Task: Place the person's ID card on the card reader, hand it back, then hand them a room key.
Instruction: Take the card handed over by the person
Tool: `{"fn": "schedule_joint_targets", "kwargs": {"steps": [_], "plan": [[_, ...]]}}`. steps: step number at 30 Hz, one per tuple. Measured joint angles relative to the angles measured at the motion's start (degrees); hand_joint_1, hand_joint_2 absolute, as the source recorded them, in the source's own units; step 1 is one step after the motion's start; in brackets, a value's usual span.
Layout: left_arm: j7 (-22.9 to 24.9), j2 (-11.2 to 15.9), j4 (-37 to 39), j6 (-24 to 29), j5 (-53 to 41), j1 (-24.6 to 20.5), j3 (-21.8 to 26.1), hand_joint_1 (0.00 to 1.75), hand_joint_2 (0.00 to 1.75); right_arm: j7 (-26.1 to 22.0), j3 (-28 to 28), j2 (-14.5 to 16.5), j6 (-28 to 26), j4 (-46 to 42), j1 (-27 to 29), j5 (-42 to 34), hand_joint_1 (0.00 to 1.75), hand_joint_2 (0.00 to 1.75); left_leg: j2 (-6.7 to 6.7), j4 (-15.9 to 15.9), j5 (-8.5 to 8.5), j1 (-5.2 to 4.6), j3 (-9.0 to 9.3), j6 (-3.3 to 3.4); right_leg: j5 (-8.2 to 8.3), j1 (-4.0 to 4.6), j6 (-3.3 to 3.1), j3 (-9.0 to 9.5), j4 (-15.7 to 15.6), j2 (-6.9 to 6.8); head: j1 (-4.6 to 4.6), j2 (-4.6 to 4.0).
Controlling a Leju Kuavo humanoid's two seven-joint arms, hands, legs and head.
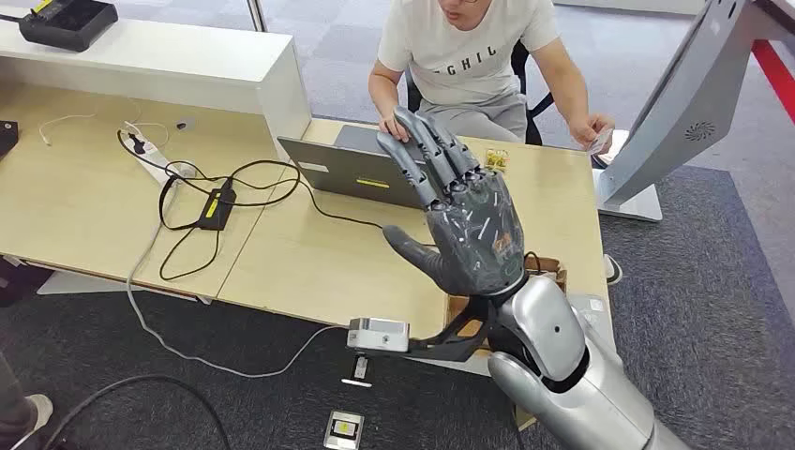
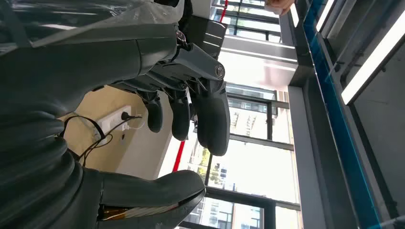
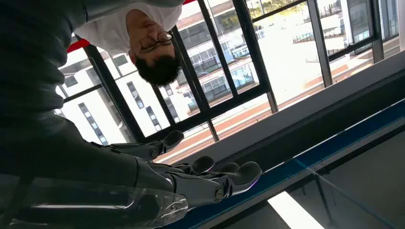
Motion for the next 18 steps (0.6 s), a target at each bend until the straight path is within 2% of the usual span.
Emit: {"fn": "schedule_joint_targets", "kwargs": {"steps": [8,18], "plan": [[0.0,0.0,-0.1,0.0,0.8,0.0,0.0,1.01,1.75,1.7,-0.2,1.3,3.4,6.7,-4.4,0.2,0.00,1.75,0.00,0.0,0.01,0.00,-0.01,0.00,0.01,0.00,0.00,0.01,0.0,0.00,-0.01,0.00],[-0.1,0.1,-0.2,0.0,3.2,0.2,0.0,1.06,1.75,7.2,-0.5,4.2,8.2,26.1,-12.8,6.0,0.00,1.75,-0.02,0.0,0.06,0.00,0.00,0.00,0.02,0.00,-0.01,0.00,0.0,-0.03,0.01,0.00]]}}
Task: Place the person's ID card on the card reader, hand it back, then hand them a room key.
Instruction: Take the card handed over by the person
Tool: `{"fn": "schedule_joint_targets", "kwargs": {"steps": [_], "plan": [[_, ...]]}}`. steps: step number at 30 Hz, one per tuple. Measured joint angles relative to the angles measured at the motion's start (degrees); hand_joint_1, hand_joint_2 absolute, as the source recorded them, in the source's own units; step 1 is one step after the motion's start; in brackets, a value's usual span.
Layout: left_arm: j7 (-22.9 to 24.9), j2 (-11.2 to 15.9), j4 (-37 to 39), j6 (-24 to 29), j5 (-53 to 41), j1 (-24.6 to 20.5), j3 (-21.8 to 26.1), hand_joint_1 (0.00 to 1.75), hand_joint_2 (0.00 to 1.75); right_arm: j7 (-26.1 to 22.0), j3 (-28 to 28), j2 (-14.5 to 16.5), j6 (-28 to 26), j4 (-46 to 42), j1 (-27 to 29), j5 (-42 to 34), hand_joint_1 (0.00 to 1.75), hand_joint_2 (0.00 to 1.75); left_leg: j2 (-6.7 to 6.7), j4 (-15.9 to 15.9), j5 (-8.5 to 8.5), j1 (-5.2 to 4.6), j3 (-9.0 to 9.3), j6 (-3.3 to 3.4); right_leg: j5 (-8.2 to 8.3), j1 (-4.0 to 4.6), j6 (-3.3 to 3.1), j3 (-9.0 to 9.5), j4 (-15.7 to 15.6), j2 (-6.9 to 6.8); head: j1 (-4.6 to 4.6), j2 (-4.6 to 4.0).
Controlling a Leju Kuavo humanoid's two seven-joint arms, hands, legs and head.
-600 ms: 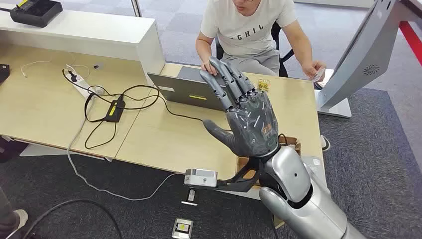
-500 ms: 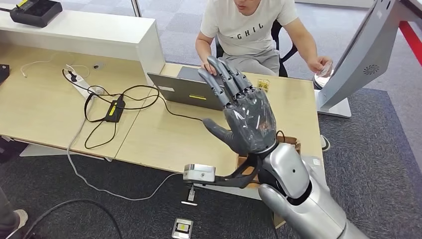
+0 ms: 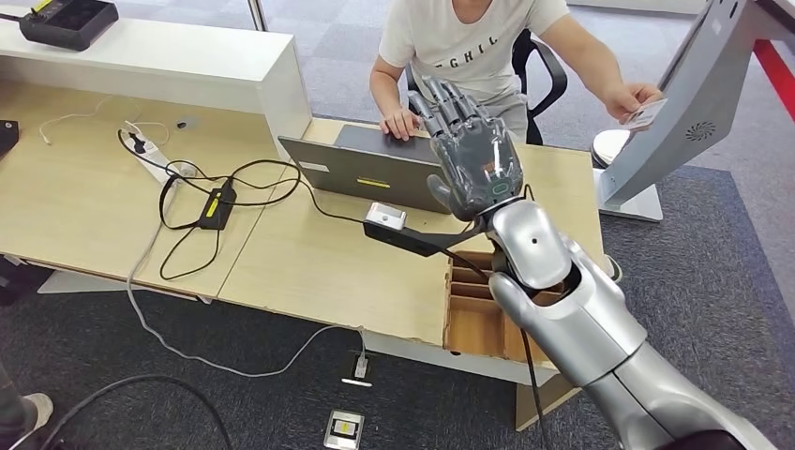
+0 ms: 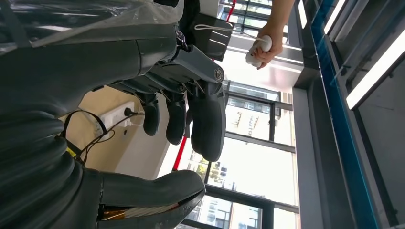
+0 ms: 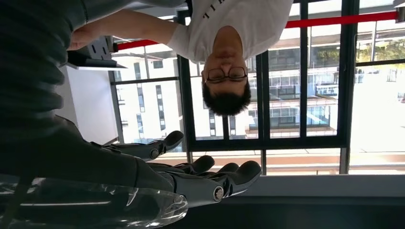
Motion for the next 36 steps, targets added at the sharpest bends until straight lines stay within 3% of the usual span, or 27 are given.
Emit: {"fn": "schedule_joint_targets", "kwargs": {"steps": [13,23,36], "plan": [[0.0,0.7,0.0,0.0,3.4,0.1,0.1,1.07,1.75,8.5,-0.3,0.5,5.5,16.0,-3.7,7.7,0.00,1.75,0.00,0.0,0.00,-0.01,0.06,0.00,0.01,0.00,0.00,-0.01,0.0,0.01,-0.01,0.00],[0.0,2.1,0.0,0.0,5.2,-0.4,0.2,1.06,1.75,13.6,-1.1,-2.7,9.7,19.5,-3.9,12.1,0.00,1.75,0.01,0.1,0.00,-0.02,0.07,0.00,0.04,0.00,0.01,-0.02,0.0,0.03,-0.01,0.00],[0.0,4.5,0.7,-0.4,6.2,-2.9,0.0,1.13,1.75,15.6,-3.9,-5.8,11.0,19.8,-3.4,14.8,0.00,1.75,0.05,0.1,0.01,-0.02,0.08,0.00,0.07,0.00,0.01,-0.02,0.0,0.07,-0.01,0.00]]}}
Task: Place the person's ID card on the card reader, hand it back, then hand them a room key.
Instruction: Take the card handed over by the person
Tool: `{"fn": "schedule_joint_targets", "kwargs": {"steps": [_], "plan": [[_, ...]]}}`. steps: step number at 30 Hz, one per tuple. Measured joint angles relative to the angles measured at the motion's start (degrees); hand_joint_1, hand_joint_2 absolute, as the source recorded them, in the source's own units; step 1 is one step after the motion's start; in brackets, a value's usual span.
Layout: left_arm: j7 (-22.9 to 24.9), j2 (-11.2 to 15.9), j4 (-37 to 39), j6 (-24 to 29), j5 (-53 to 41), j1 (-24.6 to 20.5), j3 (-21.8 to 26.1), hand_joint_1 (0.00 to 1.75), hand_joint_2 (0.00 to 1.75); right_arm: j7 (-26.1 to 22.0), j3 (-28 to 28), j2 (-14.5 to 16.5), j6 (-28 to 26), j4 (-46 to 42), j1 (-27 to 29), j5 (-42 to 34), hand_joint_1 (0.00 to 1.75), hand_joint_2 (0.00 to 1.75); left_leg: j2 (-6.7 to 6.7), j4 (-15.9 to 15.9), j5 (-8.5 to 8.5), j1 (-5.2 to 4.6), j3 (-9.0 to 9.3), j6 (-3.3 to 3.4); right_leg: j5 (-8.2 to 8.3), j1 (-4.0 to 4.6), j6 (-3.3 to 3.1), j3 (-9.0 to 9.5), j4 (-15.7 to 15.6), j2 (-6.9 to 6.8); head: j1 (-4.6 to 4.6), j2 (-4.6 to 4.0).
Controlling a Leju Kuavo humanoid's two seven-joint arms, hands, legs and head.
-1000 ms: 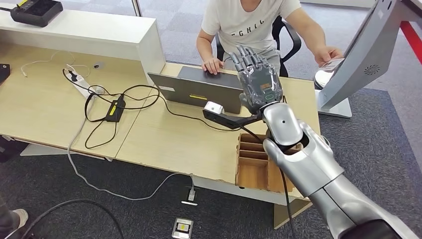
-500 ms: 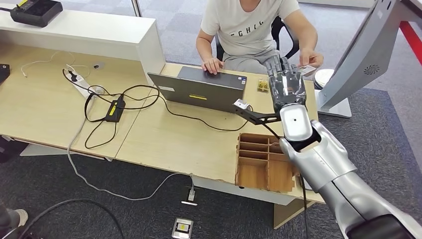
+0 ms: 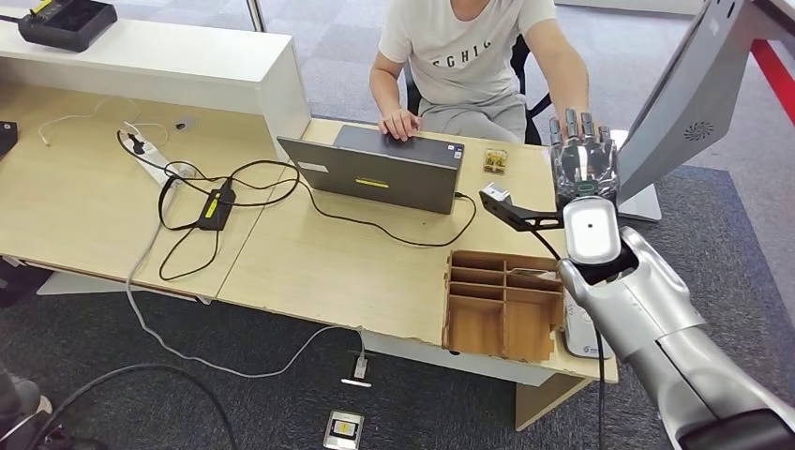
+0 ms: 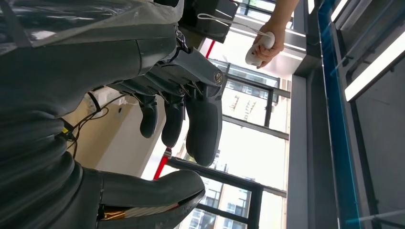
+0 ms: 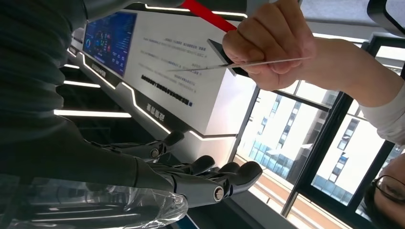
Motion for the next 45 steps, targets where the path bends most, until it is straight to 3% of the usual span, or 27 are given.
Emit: {"fn": "schedule_joint_targets", "kwargs": {"steps": [5,6,9,10,28,45], "plan": [[0.0,0.4,0.2,0.0,0.0,-0.3,0.0,1.08,1.75,-0.3,-0.9,-0.1,-0.3,-0.4,0.1,0.5,0.00,1.75,0.01,0.0,0.00,0.00,-0.01,0.00,0.00,0.00,0.00,0.00,0.0,0.01,0.01,0.00],[0.0,0.4,0.3,0.1,-0.1,-0.3,0.0,1.08,1.75,-0.5,-1.1,0.0,-0.4,-0.4,0.1,0.7,0.10,1.75,0.01,0.0,0.00,0.00,-0.01,0.00,0.00,0.00,0.00,0.00,0.0,0.01,0.01,0.00],[0.0,0.4,0.3,0.2,-0.5,-0.2,0.0,1.08,1.75,-0.7,-1.7,0.2,-0.9,-0.3,0.1,1.1,1.37,1.75,0.00,0.0,0.00,0.00,-0.02,0.00,0.00,0.00,0.00,0.00,0.0,0.01,0.00,0.00],[0.0,0.4,0.2,0.2,-0.5,-0.2,0.0,1.07,1.75,-0.7,-1.9,0.3,-1.0,-0.3,0.1,1.2,1.71,1.75,0.00,0.0,0.00,0.00,-0.02,0.00,0.00,0.00,0.00,0.00,0.0,0.01,0.00,0.00],[0.0,-0.7,0.0,0.2,-2.0,1.6,0.5,1.03,1.75,-2.8,-3.4,3.2,-3.9,-0.2,1.0,2.3,1.75,1.75,-0.01,0.0,0.00,0.00,-0.03,0.00,0.00,0.00,0.00,0.00,0.0,0.01,0.01,0.00],[0.0,-0.2,0.1,0.2,-1.0,1.0,0.5,1.03,1.75,-3.5,-7.4,0.8,-4.9,-1.5,3.2,-0.1,1.75,1.75,0.02,0.0,0.00,0.00,0.00,0.00,0.01,0.00,0.00,0.00,0.0,0.02,0.01,0.00]]}}
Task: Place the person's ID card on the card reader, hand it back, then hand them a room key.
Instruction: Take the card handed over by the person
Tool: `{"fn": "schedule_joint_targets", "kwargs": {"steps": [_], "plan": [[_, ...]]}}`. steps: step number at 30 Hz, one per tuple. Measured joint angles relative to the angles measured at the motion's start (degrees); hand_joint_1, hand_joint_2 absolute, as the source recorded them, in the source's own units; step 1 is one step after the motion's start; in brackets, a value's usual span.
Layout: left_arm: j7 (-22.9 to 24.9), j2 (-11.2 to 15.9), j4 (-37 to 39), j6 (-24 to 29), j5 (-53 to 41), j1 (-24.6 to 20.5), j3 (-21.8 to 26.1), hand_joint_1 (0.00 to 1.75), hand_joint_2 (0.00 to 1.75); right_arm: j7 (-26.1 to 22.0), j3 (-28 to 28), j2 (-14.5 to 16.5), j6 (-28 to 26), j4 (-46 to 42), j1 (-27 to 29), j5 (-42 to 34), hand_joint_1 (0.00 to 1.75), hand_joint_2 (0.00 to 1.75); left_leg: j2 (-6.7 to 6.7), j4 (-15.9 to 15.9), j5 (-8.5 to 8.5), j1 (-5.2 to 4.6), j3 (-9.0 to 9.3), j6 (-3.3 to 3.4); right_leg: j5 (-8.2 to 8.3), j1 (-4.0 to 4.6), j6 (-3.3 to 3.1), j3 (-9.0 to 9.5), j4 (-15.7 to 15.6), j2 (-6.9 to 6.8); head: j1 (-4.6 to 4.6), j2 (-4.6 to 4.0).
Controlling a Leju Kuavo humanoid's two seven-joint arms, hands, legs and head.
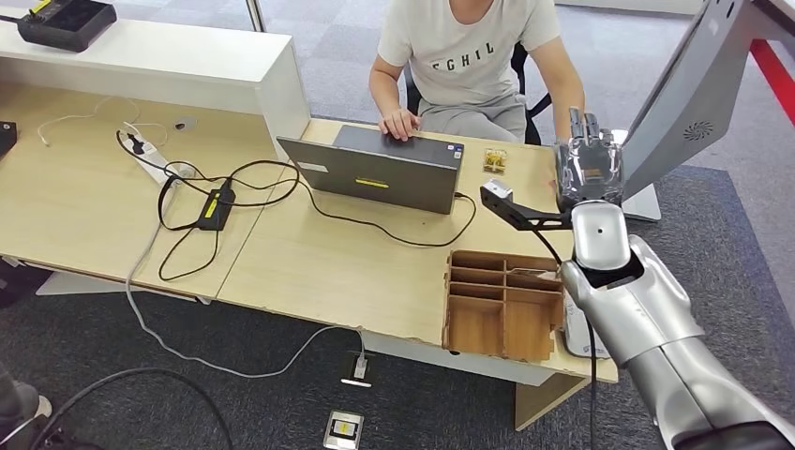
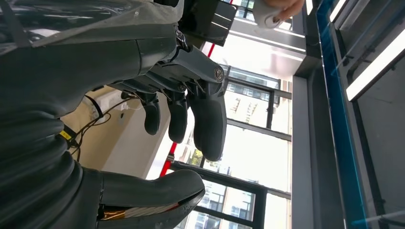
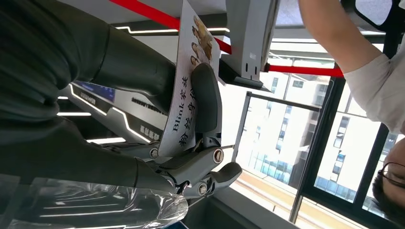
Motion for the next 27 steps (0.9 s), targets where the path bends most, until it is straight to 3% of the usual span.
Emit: {"fn": "schedule_joint_targets", "kwargs": {"steps": [14,22,27], "plan": [[0.0,0.0,0.0,0.0,-0.1,-0.1,0.0,1.11,1.75,0.3,-3.0,-2.2,-2.7,-3.6,2.9,-2.6,1.75,1.75,-0.02,0.0,0.00,0.00,0.01,0.00,0.00,0.00,0.00,0.01,0.0,-0.02,-0.01,0.00],[0.0,0.0,0.0,0.0,-1.1,0.5,0.0,1.20,1.75,1.8,-8.6,-7.6,-6.8,-12.9,12.8,-5.2,1.75,1.75,-0.05,0.0,-0.04,-0.02,0.02,0.04,-0.01,-0.01,0.01,0.02,0.0,-0.04,0.00,0.00],[0.0,0.2,0.0,-1.2,-1.2,0.7,0.1,1.26,1.75,1.6,-13.6,-10.9,-11.7,-23.4,23.8,-6.6,1.75,1.75,-0.09,0.0,-0.08,-0.01,-0.01,0.05,-0.03,0.00,0.02,0.02,-0.1,-0.07,-0.01,0.00]]}}
